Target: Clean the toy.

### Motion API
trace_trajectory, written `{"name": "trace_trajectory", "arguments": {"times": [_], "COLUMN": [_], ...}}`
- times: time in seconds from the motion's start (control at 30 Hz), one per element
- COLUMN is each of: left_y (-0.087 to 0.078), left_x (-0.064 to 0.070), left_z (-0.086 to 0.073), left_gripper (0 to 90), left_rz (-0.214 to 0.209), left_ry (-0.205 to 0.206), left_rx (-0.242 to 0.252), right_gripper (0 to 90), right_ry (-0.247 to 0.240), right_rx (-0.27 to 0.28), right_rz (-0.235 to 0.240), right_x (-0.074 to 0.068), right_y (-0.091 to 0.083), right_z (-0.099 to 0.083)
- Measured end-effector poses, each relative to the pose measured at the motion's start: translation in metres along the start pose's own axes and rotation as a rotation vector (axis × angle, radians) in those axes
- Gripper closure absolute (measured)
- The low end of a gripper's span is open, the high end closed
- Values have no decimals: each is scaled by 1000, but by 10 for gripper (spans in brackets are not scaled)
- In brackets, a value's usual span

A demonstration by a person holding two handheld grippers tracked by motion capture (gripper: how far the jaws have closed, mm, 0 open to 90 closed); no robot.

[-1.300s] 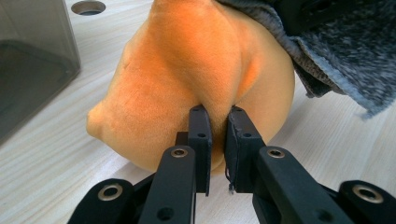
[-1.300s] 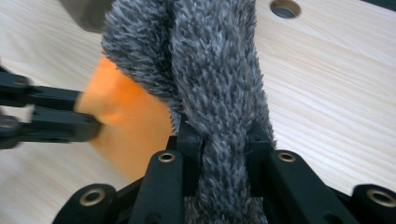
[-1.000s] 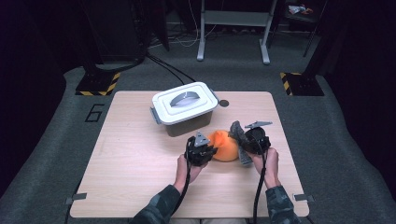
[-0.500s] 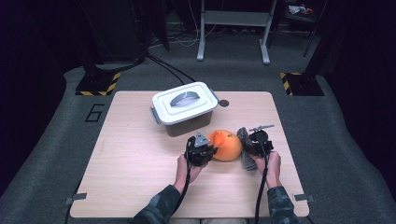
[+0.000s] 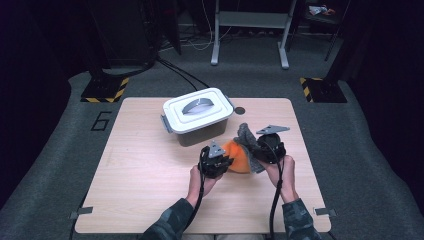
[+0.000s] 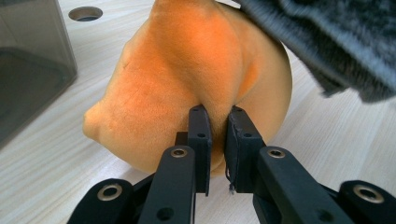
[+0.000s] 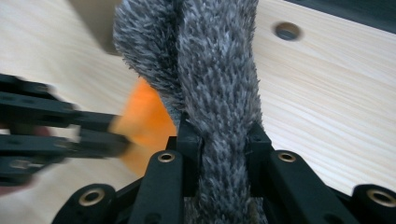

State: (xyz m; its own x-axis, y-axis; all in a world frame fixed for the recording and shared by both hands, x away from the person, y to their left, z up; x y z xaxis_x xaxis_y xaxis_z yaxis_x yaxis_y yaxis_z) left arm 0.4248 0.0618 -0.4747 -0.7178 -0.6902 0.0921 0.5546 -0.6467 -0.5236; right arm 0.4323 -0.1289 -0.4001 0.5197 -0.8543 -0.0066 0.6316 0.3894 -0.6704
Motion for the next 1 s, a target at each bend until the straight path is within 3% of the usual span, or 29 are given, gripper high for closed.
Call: {"name": "trace_trajectory", "arguments": {"times": [0.1, 0.23, 0.57, 0.7, 0.9, 1.0], "left_y": [0, 0, 0, 0, 0, 0], "left_x": [-1, -2, -1, -2, -2, -3], "left_z": [0, -1, -1, -1, -1, -1], "left_gripper": [816, 815, 815, 815, 815, 815], "left_rz": [1, 1, -2, -4, -2, -4], "left_ry": [1, -5, -8, -9, -8, -9], "left_rx": [-4, -8, -9, -10, -8, -7], "right_gripper": [740, 740, 738, 738, 737, 737], "right_ry": [-36, -41, 67, 98, 169, 166], "right_rx": [-22, -32, -109, -140, -228, -241], "right_rz": [-6, -16, -98, -106, -115, -112], "right_x": [-8, -8, 29, 40, 54, 59], "right_y": [8, 15, 24, 31, 51, 56], "right_z": [1, -1, -28, -37, -57, -62]}}
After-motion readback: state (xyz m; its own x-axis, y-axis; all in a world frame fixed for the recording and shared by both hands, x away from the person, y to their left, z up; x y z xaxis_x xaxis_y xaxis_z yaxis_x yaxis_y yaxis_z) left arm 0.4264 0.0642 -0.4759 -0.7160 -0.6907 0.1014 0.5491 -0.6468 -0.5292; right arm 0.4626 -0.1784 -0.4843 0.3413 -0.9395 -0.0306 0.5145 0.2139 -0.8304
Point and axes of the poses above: each handheld gripper's, and its own axes: y roughly forward along the jaws, z roughly out of its top, x roughly to its right, the point moved 1 cm from there along y, roughly forward along the jaws
